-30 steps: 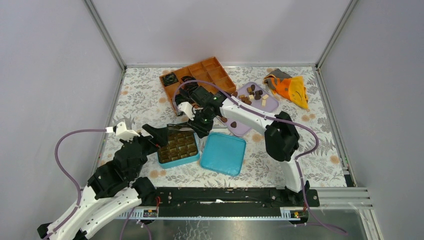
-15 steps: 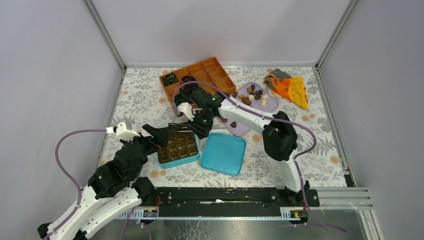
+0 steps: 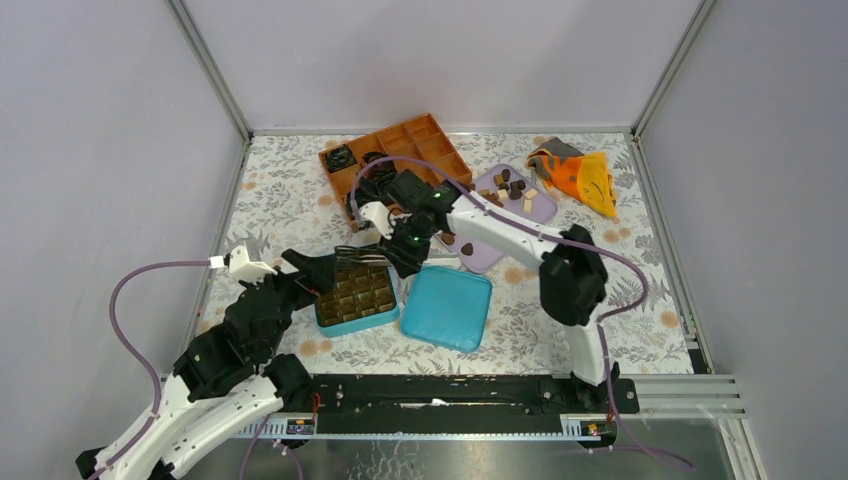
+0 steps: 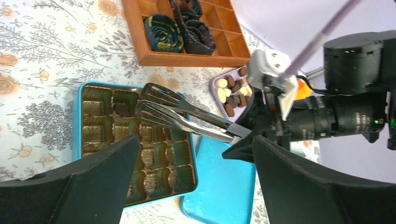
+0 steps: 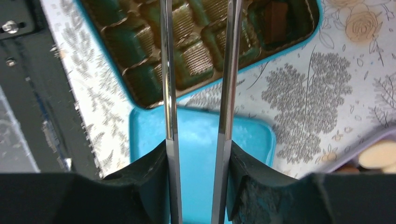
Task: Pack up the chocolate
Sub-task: Place the fake chocolate in the packing box, then pick up the fake chocolate from the plate.
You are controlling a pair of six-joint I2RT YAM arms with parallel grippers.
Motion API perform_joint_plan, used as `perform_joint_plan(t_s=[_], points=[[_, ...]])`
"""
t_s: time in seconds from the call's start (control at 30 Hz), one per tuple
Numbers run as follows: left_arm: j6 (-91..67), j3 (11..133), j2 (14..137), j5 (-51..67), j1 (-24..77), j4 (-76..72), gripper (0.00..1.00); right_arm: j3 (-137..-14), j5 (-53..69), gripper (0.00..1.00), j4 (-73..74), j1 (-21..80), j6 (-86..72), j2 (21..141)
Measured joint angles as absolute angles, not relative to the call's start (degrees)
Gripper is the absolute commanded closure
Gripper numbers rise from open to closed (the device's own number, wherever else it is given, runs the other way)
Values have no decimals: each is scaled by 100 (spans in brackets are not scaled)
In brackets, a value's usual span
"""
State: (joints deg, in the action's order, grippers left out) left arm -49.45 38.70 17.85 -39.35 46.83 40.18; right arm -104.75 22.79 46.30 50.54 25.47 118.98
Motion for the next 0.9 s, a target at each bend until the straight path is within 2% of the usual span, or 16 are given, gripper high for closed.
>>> perform_joint_plan(t_s=[0.13,0.3,0.6,0.7,0.9], points=[[-4864,3839,1643,-3841,4683,3776,1,-9922,2720,56,4661,4799,2574,11107],[-4637,3815,1774,-3675,4683,3271,1,-9196,3297,56,4703,3859,2683,9959],[-3883,4278,3393,-3153,4464,2834,1,-7889,3865,56,4737,1647,2895,8711],[-3555,4390,3916,-2471,3736,2703,1,-7605,3898,56,4781,1138,2963,8552],[-3100,4593,4947,-102,1317,2346,1,-7334,3900,55,4823,379,3076,8285]])
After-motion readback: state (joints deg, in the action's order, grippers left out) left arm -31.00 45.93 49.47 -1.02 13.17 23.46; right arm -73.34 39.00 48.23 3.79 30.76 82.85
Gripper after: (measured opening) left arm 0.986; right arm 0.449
